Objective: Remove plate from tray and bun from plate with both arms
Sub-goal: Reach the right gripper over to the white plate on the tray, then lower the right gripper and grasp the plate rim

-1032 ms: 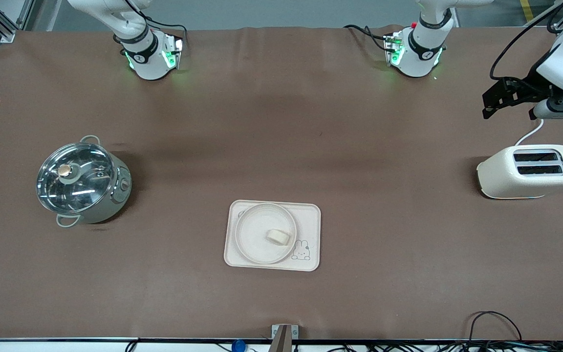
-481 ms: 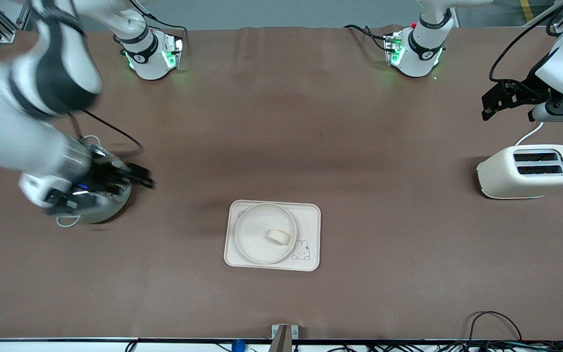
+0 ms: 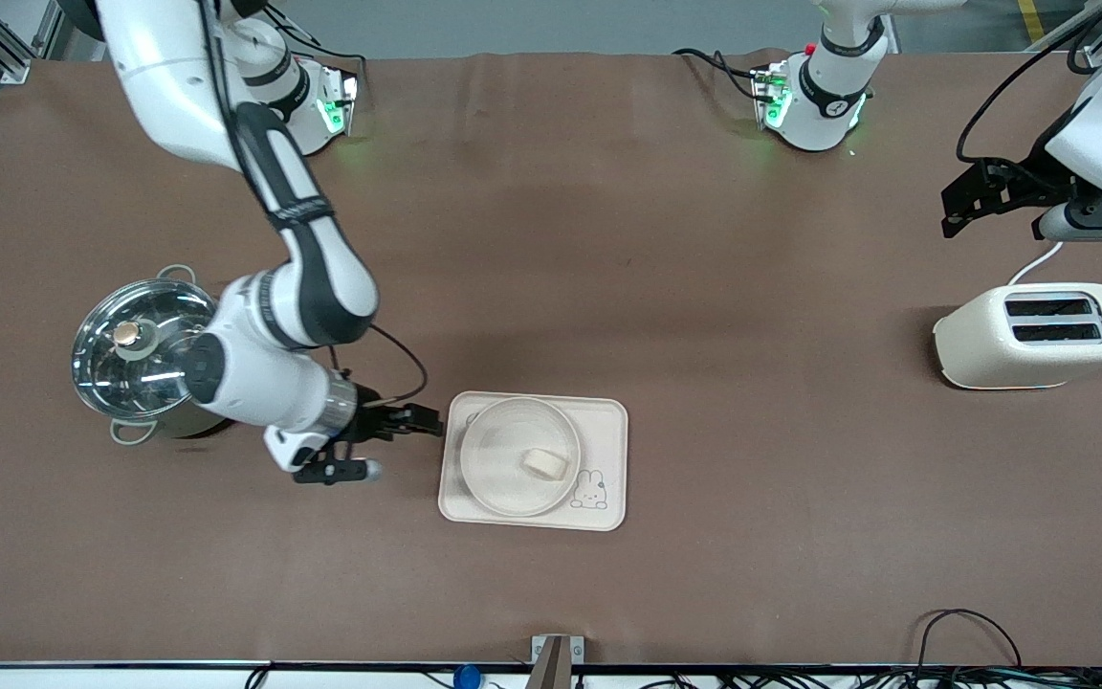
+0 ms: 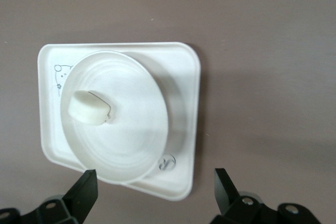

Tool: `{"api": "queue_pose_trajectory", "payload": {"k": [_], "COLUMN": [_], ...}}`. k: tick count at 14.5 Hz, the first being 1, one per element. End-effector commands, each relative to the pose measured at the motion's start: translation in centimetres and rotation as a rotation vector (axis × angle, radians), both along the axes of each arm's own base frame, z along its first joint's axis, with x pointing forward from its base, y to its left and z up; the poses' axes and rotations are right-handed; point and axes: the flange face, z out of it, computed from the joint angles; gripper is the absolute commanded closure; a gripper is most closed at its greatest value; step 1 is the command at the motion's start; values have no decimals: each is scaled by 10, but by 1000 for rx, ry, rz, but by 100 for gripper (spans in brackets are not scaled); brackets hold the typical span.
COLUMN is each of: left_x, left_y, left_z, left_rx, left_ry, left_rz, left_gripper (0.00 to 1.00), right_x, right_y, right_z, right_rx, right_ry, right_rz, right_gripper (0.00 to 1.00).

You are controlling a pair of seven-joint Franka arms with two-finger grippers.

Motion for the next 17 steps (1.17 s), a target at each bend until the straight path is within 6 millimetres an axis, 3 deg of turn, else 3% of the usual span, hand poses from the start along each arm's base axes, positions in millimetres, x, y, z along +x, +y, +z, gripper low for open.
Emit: {"api": "queue_pose_trajectory", "payload": {"k": [1,4,8,13,17], "left_x": [2,3,5,18,26], "left_y": [-1,-2,-2,-5,-13], "left_z": [2,1,-3,-15,-25], "left_rx": [14,15,14,12,9], "left_ry": [-5,-6,4,-5,-8], "left_rz": [9,6,4,2,-7], "left_gripper": [0,0,0,0,0], "right_x": [-1,-6,-7,-5,-3], "right_y": [22,34,37,44,44], "right_z": [-38,-65,-84,-89,-90], "right_rx": [-14,-33,-38,-32,-32], "right_ry": [-25,-14,-21,-25,-34], "right_rz": [-14,3,-18,-11,-13], "right_gripper": [5,7,12,24,26]}}
